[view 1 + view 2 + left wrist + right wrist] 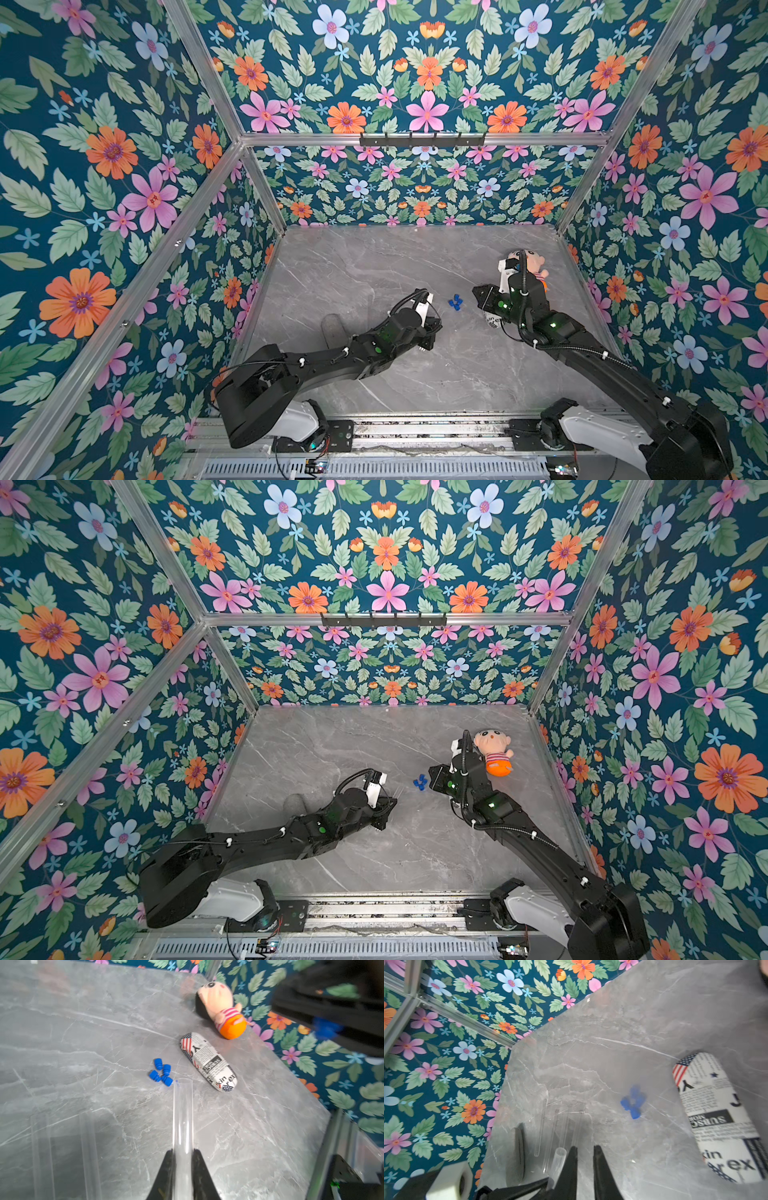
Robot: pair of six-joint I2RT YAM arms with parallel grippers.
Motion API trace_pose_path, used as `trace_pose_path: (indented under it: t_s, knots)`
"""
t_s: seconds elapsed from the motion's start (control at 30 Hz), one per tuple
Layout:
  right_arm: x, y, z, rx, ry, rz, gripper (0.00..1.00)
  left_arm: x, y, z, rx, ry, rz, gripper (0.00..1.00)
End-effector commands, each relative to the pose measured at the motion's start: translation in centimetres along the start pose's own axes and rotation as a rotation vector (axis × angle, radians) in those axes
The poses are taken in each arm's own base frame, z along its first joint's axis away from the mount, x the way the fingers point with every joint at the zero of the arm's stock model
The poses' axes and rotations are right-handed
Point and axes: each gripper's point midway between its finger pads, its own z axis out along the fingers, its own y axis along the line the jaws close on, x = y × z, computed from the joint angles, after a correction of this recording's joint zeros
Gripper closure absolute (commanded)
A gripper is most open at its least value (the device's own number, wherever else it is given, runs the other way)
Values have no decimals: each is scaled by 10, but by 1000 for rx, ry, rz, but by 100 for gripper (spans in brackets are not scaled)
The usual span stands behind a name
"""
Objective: Remove stoppers from test tubes
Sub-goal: Place the test tube at the center of the board.
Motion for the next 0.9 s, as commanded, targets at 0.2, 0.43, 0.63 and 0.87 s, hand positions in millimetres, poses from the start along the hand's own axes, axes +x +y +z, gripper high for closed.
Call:
trace_pose_path:
  t_s: [0.2,0.43,0.63,0.87]
  knots:
    - [17,-37,-22,115,5,-52,100,34,44,35,-287,164,-67,86]
    - [28,-47,-27,119,15,-47,100,54,57,51,-363,222,-61,85]
    - [32,-49,-28,118,23,-46,100,66,67,57,-418,265,-50,84]
    - [35,-50,-26,117,31,-41,100,77,72,60,-439,294,-51,80]
